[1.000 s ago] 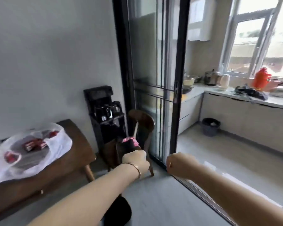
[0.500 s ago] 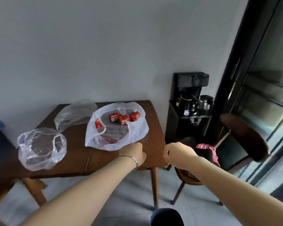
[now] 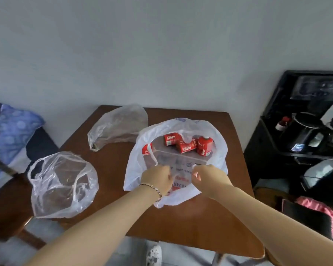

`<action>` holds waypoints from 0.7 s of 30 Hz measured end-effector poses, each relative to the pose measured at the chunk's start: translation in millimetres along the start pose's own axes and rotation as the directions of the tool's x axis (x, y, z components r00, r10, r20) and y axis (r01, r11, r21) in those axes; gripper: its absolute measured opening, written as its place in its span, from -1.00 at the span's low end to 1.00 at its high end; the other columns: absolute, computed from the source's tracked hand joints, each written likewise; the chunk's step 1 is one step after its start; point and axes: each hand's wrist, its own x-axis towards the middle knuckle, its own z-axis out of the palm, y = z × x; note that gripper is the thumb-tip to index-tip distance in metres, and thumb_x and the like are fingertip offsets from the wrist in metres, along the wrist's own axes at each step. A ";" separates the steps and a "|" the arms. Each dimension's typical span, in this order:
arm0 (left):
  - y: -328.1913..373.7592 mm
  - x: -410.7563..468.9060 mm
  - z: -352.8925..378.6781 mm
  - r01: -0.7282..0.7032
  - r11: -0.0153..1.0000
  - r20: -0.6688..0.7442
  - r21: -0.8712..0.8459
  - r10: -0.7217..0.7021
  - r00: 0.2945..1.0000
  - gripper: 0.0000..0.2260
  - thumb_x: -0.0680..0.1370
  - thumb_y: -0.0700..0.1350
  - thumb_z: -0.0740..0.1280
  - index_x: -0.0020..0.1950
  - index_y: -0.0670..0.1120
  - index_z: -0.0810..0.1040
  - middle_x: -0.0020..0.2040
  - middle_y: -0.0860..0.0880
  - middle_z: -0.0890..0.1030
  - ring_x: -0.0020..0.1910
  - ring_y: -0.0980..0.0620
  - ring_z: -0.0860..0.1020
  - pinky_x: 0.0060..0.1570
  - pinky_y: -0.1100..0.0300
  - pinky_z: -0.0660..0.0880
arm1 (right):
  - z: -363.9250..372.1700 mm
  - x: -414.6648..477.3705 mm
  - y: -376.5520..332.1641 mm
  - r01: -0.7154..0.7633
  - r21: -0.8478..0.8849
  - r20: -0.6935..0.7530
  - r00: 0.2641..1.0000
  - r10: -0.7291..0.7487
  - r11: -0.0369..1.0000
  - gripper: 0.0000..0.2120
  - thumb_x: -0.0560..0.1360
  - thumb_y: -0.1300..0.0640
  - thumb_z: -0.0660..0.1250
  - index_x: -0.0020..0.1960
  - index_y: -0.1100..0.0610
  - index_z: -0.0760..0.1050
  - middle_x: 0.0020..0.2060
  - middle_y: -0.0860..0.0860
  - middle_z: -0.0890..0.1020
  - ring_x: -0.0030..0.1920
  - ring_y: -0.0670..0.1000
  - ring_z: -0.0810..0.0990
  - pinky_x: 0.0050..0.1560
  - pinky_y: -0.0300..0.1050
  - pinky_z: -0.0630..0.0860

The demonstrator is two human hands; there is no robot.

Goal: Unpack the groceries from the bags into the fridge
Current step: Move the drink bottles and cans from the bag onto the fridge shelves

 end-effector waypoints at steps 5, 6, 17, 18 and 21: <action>-52.3 105.8 11.6 -0.165 0.973 -0.052 0.164 0.176 0.983 -0.74 0.57 -0.04 0.16 0.21 -0.03 0.50 0.39 -0.08 0.31 0.39 -0.09 0.26 0.33 0.05 0.23 | 18.0 96.3 -2.2 -0.053 0.049 -0.037 0.998 0.055 0.997 -0.77 0.56 0.15 0.12 0.05 0.12 0.55 0.02 0.00 0.59 -0.03 0.03 0.57 -0.03 -0.10 0.55; -58.7 123.7 12.6 -0.187 0.961 -0.022 0.203 0.196 0.980 -0.73 0.58 -0.02 0.15 0.24 0.00 0.49 0.50 -0.07 0.13 0.49 -0.11 0.07 0.43 -0.03 0.06 | 19.8 113.7 -1.9 -0.047 0.029 -0.046 0.998 0.048 0.998 -0.77 0.55 0.16 0.14 0.08 0.12 0.55 0.07 -0.01 0.56 0.05 0.04 0.54 0.06 -0.09 0.51; -124.0 252.8 17.6 -0.103 0.903 0.118 0.416 0.058 0.991 -0.69 0.56 0.03 0.25 0.28 0.02 0.44 0.34 0.04 -0.56 0.37 -0.23 -0.49 0.34 -0.30 -0.33 | 18.3 272.2 50.4 0.444 -0.644 0.225 0.889 -0.400 0.623 -0.46 -0.14 0.06 0.66 -0.16 0.07 0.70 -0.02 0.02 0.70 0.13 0.10 0.62 0.16 0.16 0.49; -131.9 259.7 13.5 -0.081 0.902 0.114 0.425 0.036 0.993 -0.61 0.54 0.00 0.30 0.36 0.05 0.37 0.34 0.02 -0.57 0.38 -0.24 -0.48 0.35 -0.29 -0.30 | 8.8 285.5 50.3 0.436 -0.652 0.243 0.895 -0.373 0.620 -0.45 -0.14 0.10 0.67 -0.15 0.10 0.70 -0.02 0.02 0.70 0.14 0.11 0.62 0.17 0.16 0.48; -147.3 280.6 1.8 -0.085 0.902 0.126 0.424 0.035 0.991 -0.50 0.52 -0.01 0.35 0.42 0.11 0.28 0.44 -0.01 -0.48 0.47 -0.23 -0.34 0.43 -0.19 -0.12 | -10.3 316.8 53.6 0.436 -0.670 0.244 0.894 -0.376 0.602 -0.39 0.29 0.17 0.53 0.30 0.21 0.48 0.36 0.09 0.45 0.43 0.15 0.31 0.37 0.12 0.29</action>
